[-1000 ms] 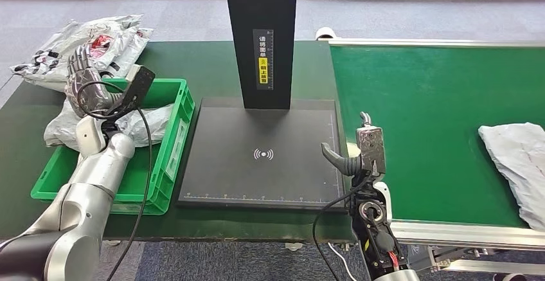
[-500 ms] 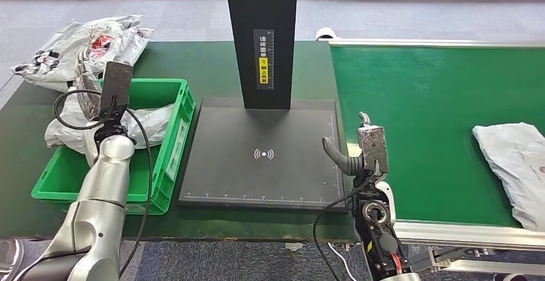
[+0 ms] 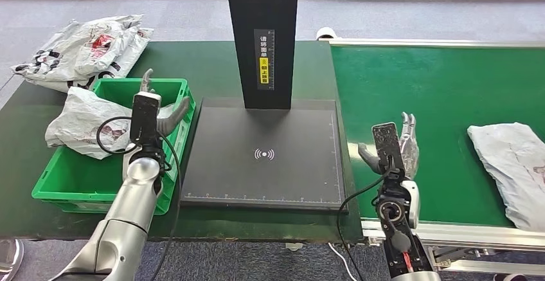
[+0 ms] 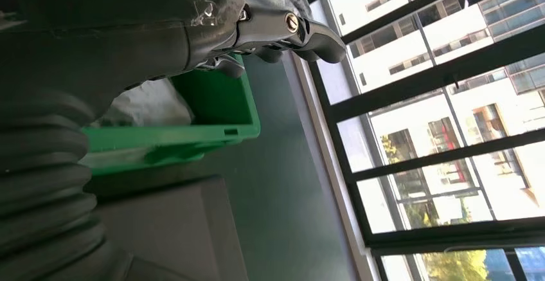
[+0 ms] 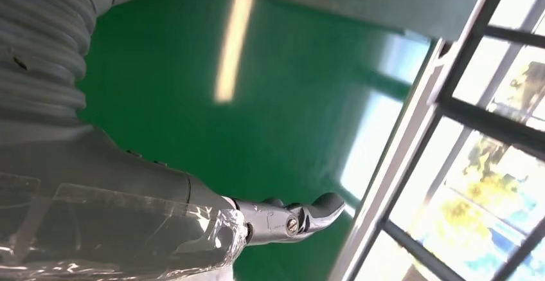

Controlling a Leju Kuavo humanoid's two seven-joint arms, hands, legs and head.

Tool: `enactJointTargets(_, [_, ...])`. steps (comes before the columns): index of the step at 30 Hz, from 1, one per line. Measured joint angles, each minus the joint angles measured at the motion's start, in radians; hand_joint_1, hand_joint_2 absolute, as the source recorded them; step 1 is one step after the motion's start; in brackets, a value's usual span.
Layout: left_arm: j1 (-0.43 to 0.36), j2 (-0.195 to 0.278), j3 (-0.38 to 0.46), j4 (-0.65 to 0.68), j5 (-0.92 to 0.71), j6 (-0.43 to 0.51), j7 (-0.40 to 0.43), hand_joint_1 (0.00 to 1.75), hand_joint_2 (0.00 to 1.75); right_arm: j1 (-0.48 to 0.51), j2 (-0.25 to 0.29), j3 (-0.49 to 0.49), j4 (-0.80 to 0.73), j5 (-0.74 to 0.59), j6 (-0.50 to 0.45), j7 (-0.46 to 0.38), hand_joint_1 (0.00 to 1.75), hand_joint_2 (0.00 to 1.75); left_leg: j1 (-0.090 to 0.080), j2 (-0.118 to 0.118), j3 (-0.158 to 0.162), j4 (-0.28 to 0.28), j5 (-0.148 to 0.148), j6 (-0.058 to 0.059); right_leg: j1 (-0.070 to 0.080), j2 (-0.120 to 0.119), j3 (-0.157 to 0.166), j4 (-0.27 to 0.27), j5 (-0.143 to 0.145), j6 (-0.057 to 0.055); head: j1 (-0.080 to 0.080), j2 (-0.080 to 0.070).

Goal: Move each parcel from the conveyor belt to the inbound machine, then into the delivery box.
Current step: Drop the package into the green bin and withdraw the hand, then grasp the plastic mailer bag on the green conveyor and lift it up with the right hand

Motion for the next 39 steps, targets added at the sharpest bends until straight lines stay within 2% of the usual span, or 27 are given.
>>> enactJointTargets(8, [0.019,-0.048,-0.084,0.04,0.124,0.007,-0.058,0.0,1.75,-0.051,-0.072,-0.033,0.123,0.272,-0.187,0.076,0.0,1.75,0.0,0.0,0.0,0.0,0.0,0.0,0.0,-0.001,0.0,0.0,0.0,0.0,0.0,0.0])
enactJointTargets(15, [0.018,-0.057,-0.151,0.121,0.14,0.021,-0.084,0.0,1.75,-0.088,-0.125,-0.071,0.233,0.494,-0.213,0.208,0.0,1.75,0.0,0.0,0.0,0.0,0.0,0.0,0.0,-0.001,0.0,0.0,0.0,0.0,0.0,0.0])
enactJointTargets(28, [0.04,-0.042,-0.184,0.169,0.154,0.047,-0.116,0.0,1.75,-0.089,-0.182,-0.144,0.376,0.647,-0.2,0.38,0.0,1.75,0.0,-0.001,-0.001,0.0,0.0,0.001,0.0,-0.001,0.0,0.0,0.0,0.0,0.0,0.0])
enactJointTargets(35, [0.046,-0.034,-0.186,0.171,0.151,0.061,-0.112,0.0,1.75,-0.085,-0.194,-0.165,0.424,0.666,-0.171,0.428,0.0,1.75,0.0,-0.001,-0.001,0.0,0.0,0.001,0.0,-0.001,0.0,0.0,0.0,0.0,0.0,0.0])
enactJointTargets(39, [0.049,-0.032,-0.186,0.183,0.148,0.07,-0.109,0.0,1.75,-0.082,-0.196,-0.196,0.439,0.622,-0.105,0.405,0.0,1.75,0.0,-0.001,-0.001,0.0,-0.001,0.001,0.0,-0.001,0.0,0.0,0.0,0.0,0.0,0.0])
